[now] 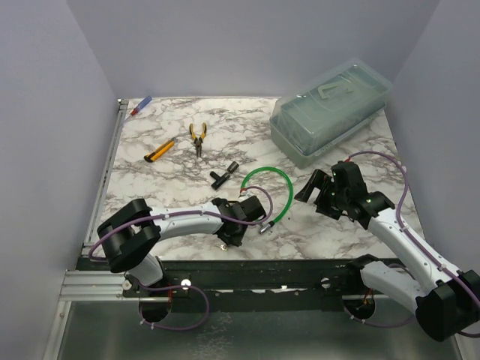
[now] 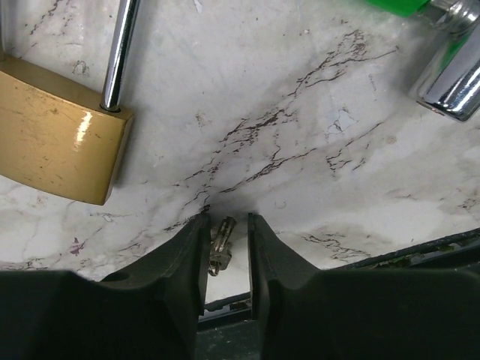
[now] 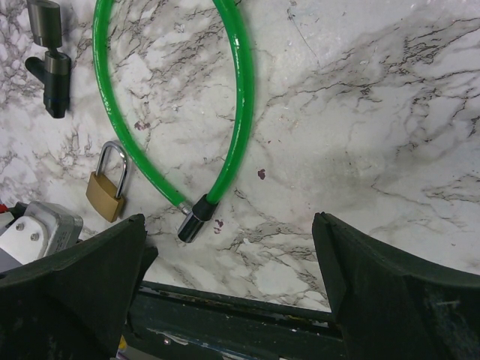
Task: Unlock with the key
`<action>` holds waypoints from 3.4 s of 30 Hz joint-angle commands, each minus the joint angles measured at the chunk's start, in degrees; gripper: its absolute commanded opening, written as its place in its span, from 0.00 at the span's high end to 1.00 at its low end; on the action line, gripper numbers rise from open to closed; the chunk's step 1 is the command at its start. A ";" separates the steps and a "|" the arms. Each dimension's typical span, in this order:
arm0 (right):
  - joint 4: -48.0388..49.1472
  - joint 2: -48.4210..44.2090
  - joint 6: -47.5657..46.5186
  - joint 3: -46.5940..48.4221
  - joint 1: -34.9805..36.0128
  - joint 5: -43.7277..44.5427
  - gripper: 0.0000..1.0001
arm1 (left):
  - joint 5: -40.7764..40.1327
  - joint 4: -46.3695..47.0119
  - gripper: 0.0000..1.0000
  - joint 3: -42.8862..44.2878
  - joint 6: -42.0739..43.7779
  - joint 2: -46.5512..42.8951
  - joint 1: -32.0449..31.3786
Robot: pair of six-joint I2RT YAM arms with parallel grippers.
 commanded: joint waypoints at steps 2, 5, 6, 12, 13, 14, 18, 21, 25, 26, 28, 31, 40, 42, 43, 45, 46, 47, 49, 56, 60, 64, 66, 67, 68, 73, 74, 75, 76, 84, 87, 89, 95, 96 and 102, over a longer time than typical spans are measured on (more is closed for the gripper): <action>0.02 -0.36 -0.94 -0.27 0.32 -0.54 0.00 | -0.55 -0.16 0.80 0.68 1.36 2.08 0.49; -0.21 -0.35 -1.09 -0.08 0.31 -0.33 0.00 | -1.36 -0.15 0.88 0.77 1.30 2.25 0.49; -0.25 -0.42 -1.20 0.01 0.28 -0.28 0.00 | -1.77 -0.26 0.91 0.76 1.24 2.33 0.50; -0.15 -0.99 -2.71 0.51 0.37 -1.60 0.00 | -3.37 -0.30 1.00 1.51 1.11 0.03 0.43; 0.30 -1.49 -3.48 0.56 0.31 -2.57 0.00 | -3.15 -0.11 1.00 1.73 1.10 -1.33 0.35; 0.99 -2.15 -4.51 0.39 0.34 -3.64 0.00 | -2.85 0.20 1.00 1.98 1.24 -2.86 0.16; 5.91 -5.95 -7.52 -1.29 0.30 -8.09 0.00 | -0.90 2.51 1.00 2.94 3.26 -10.46 -0.79; 9.47 -8.44 -8.63 -1.91 0.33 -12.04 0.00 | -0.39 4.58 1.00 3.13 4.79 -15.20 -0.91; 19.16 -12.68 -11.26 -5.10 0.28 -25.27 0.00 | 1.60 6.72 1.00 4.27 5.91 -18.32 -0.90; 21.99 -13.75 -11.33 -6.16 0.32 -28.62 0.00 | 2.54 7.44 1.00 4.65 6.13 -18.79 -0.91; 26.47 -15.29 -11.32 -7.94 0.29 -33.56 0.00 | 4.35 8.99 1.00 5.67 6.60 -19.74 -0.91; 30.90 -15.53 -12.17 -9.24 0.40 -39.96 0.01 | 5.67 10.81 1.00 7.84 6.74 -20.78 -0.90; 36.72 -14.83 -12.67 -9.82 1.13 -42.30 0.15 | 6.37 15.99 1.00 13.28 4.79 -19.45 -0.82; 37.17 -14.87 -12.86 -9.62 1.35 -42.12 0.19 | 5.89 17.15 1.00 13.52 4.52 -19.33 -0.84; 37.11 -14.71 -13.12 -9.49 1.44 -41.70 0.23 | 5.68 17.52 1.00 13.77 4.31 -19.17 -0.82; 36.82 -13.79 -13.71 -8.94 1.67 -41.46 0.29 | 5.74 18.29 1.00 14.25 3.90 -18.57 -0.82; 36.63 -13.34 -13.98 -8.79 1.88 -41.21 0.32 | 5.80 18.87 1.00 14.41 3.54 -18.30 -0.82; 36.58 -13.02 -14.31 -8.69 2.16 -41.00 0.34 | 5.69 19.47 1.00 14.46 3.15 -18.12 -0.82; 36.32 -12.75 -14.63 -8.67 2.90 -39.79 0.37 | 4.66 20.42 1.00 14.70 2.15 -17.68 -0.77; 37.15 -11.50 -14.06 -8.98 4.47 -37.02 0.51 | 3.23 22.29 1.00 15.35 0.20 -15.75 -0.84; 37.47 -10.38 -14.30 -9.20 6.13 -35.01 0.57 | 3.03 23.06 1.00 15.52 -0.04 -15.12 -0.82; 37.91 -9.45 -14.07 -9.45 7.29 -33.23 0.64 | 2.99 23.39 1.00 15.52 -0.02 -14.97 -0.79; 38.02 -9.33 -13.98 -9.47 7.59 -32.39 0.71 | 3.09 23.44 1.00 15.44 0.19 -14.88 -0.82; 37.98 -9.39 -13.98 -9.47 7.67 -32.03 0.74 | 3.08 23.44 1.00 15.36 0.20 -14.88 -0.84; 37.98 -9.35 -13.98 -9.40 7.75 -31.81 0.76 | 3.00 23.49 1.00 15.28 0.30 -14.91 -0.82; 36.78 -9.53 -14.36 -8.59 7.79 -31.28 0.69 | 2.60 23.44 1.00 14.92 0.51 -14.92 -0.73; 36.30 -9.63 -14.52 -8.37 7.80 -31.01 0.68 | 2.49 23.44 1.00 14.79 0.57 -14.97 -0.73; 35.96 -9.73 -14.69 -8.19 7.77 -30.69 0.68 | 2.38 23.44 1.00 14.74 0.57 -15.08 -0.69; 35.69 -9.88 -14.82 -8.11 7.75 -30.44 0.69 | 2.38 23.44 1.00 14.61 0.56 -15.22 -0.65; 35.26 -10.12 -14.85 -7.97 7.80 -30.00 0.77 | 1.96 23.44 1.00 14.21 0.84 -15.67 -0.41; 35.17 -10.01 -14.79 -7.89 7.83 -30.11 0.86 | 1.77 23.44 1.00 14.12 0.83 -15.71 -0.38; 35.16 -9.80 -14.52 -7.86 7.79 -30.32 0.87 | 1.61 23.44 1.00 14.07 0.88 -15.58 -0.29; 35.80 -9.56 -14.09 -8.22 7.79 -30.44 1.00 | 1.37 23.57 1.00 13.94 0.21 -15.34 -0.29; 36.12 -9.61 -13.99 -8.36 7.79 -30.49 1.00 | 1.33 23.61 0.99 14.02 -0.09 -15.32 -0.29; 38.35 -11.73 -10.96 -9.38 7.79 -28.54 1.00 | 0.69 23.74 0.34 12.65 -1.26 -17.80 -0.29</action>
